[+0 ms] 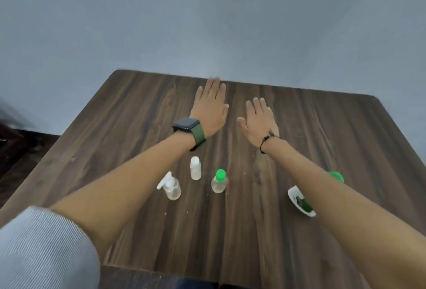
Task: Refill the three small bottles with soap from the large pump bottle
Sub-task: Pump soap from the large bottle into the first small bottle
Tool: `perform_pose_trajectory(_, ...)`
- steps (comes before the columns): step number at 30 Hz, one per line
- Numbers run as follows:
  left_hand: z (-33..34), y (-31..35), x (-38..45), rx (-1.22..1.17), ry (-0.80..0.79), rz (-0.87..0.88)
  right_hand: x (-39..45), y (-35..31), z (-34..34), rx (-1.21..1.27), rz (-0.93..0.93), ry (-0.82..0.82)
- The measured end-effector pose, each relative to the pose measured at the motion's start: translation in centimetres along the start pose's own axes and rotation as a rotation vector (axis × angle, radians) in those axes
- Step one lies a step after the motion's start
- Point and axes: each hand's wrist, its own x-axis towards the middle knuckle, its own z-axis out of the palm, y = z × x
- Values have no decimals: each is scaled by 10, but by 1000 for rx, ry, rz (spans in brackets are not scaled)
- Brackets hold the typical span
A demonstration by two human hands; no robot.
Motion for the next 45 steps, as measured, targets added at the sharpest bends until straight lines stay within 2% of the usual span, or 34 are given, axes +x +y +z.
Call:
perform_pose_trajectory(5,-2,5,43,42,114,73,39,9,-32,-109,-61,149)
perform_pose_trajectory(10,29,10,60,82,196,106,52,19,-19,-145,-62,219)
perform_pose_trajectory(17,52,16,32,101,294,141,26,31,10,-140,-65,293)
perform_pose_trajectory(21,48,19,-7,-8,373,128,-4,29,17,-11,-90,400)
perform_pose_trajectory(25,53,17,-50,-68,325,133,-40,15,30,103,-172,382)
perform_pose_trajectory(29,67,12,-106,-317,279,58,-71,0,49,275,-237,365)
perform_pose_trajectory(33,108,9,-153,-581,241,-49,-92,-15,83,166,-298,254)
perform_pose_trajectory(37,143,15,-165,-783,164,-147,-102,-21,106,105,-307,189)
perform_pose_trajectory(42,159,21,-158,-805,179,-143,-107,-24,109,-108,-333,289)
perform_pose_trajectory(45,164,20,-152,-811,168,-125,-106,-19,109,-144,-341,330)
